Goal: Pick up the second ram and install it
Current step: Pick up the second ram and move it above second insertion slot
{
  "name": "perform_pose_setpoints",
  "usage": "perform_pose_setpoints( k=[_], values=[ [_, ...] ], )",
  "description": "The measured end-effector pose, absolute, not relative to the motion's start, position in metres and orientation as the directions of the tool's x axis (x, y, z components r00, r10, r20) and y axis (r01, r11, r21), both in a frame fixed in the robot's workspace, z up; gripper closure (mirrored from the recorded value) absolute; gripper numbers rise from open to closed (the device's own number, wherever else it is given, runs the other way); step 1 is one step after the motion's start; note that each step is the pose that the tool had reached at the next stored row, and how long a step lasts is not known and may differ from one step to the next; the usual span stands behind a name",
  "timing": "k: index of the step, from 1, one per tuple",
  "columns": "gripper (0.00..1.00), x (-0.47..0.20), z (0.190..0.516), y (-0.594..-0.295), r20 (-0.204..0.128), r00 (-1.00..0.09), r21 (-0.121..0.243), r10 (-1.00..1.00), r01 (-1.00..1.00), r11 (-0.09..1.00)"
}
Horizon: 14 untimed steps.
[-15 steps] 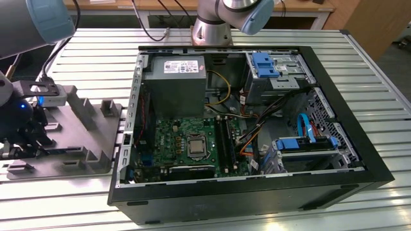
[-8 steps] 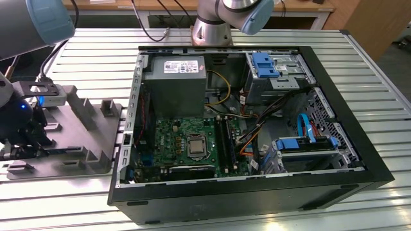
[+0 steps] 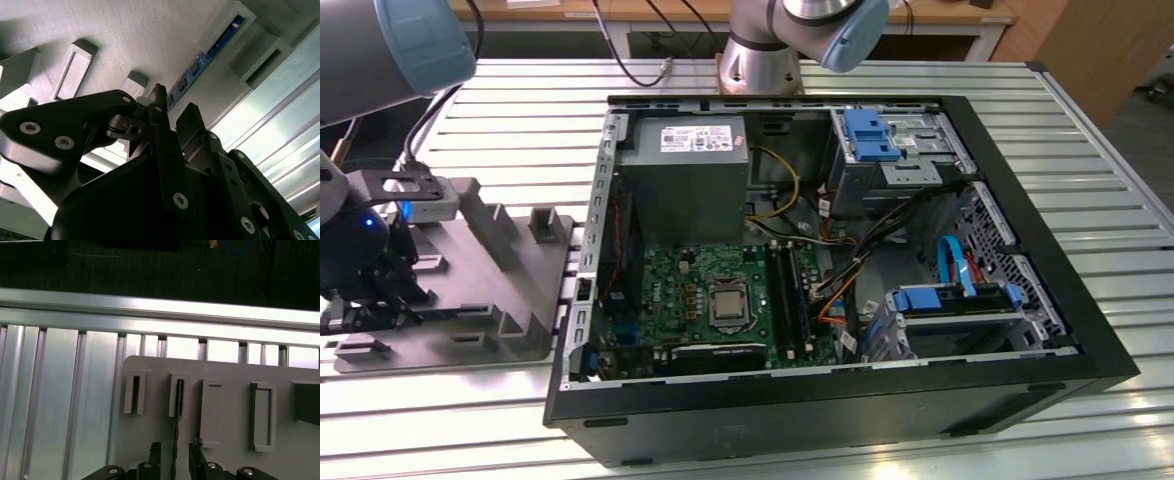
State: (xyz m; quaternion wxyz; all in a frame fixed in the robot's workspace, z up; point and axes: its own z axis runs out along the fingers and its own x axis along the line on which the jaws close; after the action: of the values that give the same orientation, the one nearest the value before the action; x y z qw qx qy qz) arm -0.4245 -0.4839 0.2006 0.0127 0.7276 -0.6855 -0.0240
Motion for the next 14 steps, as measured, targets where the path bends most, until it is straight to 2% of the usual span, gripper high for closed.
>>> perform_pose_setpoints(
  k=[4, 6, 8, 9, 14],
  values=[
    [0.64, -0.4245, 0.2005, -0.4839, -0.017, 0.059, 0.052, -0.998, -0.997, -0.060],
    [0.72, -0.4245, 0.2004, -0.4839, -0.017, 0.059, 0.052, -0.998, -0.997, -0.060],
    [0.72, -0.4245, 0.2003, -0.4839, -0.017, 0.059, 0.052, -0.998, -0.997, -0.060],
    [0.79, -0.4245, 0.2002, -0.4839, -0.017, 0.059, 0.052, -0.998, -0.997, -0.060],
    [0.79, -0.4245, 0.2000, -0.4839, -0.017, 0.059, 0.052, -0.998, -0.997, -0.060]
  ],
)
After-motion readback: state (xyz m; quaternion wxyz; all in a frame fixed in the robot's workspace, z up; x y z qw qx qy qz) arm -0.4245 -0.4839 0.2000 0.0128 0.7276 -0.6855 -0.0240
